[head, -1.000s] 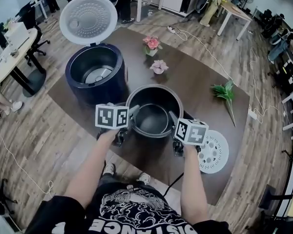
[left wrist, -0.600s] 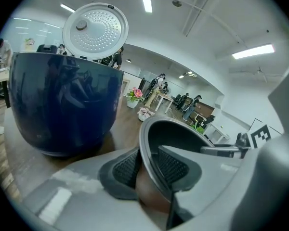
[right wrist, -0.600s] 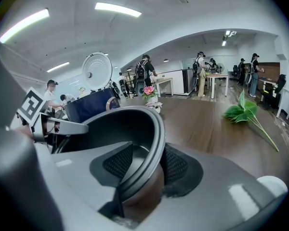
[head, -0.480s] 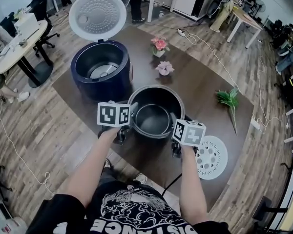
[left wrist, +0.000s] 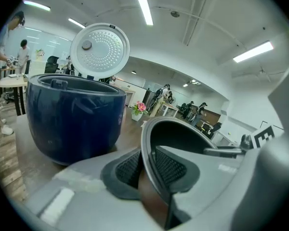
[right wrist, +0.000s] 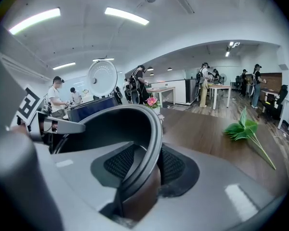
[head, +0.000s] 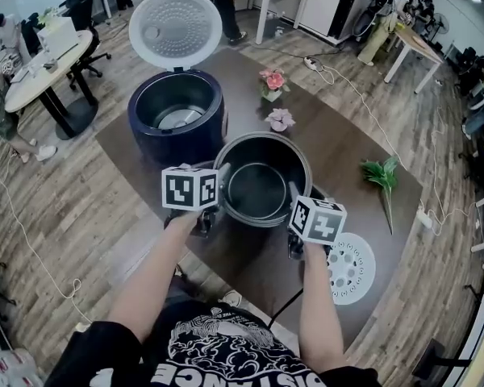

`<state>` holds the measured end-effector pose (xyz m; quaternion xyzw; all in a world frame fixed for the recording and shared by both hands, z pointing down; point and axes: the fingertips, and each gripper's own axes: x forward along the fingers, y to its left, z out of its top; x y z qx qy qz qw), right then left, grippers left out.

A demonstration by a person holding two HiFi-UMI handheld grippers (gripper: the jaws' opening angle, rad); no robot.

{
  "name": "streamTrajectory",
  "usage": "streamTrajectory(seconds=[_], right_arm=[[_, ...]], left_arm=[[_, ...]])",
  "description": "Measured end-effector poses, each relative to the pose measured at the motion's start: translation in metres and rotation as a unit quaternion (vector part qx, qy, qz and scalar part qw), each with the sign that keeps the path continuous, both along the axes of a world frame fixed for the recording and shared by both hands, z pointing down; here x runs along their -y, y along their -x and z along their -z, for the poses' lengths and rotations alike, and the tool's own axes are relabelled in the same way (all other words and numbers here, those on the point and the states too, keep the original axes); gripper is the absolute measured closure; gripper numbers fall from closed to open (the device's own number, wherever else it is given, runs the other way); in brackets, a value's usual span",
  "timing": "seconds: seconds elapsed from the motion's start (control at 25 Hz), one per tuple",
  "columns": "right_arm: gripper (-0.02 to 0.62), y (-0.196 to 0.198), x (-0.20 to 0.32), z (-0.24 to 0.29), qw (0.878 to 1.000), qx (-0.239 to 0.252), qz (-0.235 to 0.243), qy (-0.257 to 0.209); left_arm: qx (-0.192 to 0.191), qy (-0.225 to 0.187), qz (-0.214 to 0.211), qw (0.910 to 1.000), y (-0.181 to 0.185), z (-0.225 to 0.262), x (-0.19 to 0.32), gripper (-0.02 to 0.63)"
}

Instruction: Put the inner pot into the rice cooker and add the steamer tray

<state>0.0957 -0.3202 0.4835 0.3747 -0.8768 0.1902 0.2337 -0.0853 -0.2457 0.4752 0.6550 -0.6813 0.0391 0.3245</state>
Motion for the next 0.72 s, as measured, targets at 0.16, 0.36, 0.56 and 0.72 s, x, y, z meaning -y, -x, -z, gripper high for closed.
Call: streamTrajectory(seconds=[0.16,0.36,0.56,0.72], right_arm=[[0.451,0.005,0.002,0.022,1.000,0.012,0.007,-0.024],[0.451,0.011,0.006,0.050,0.998,0.028,0.013,-0.053],[0.454,0.015,0.010,0.077,0.996,0.036,0.020,-0.080],[0.457,0.013,0.011,0.096,0.993,0.046,0.025,-0.101]], left_arm=[[0.012,-0.020,0.004,0.9997,0.005,0.021,-0.001,0.512],[0.024,-0.043,0.008,0.9988,0.010,0.047,0.001,0.512],[0.027,-0.064,0.015,0.9974,0.012,0.069,0.001,0.512],[0.037,-0.085,0.018,0.9956,0.009,0.089,0.000,0.512]])
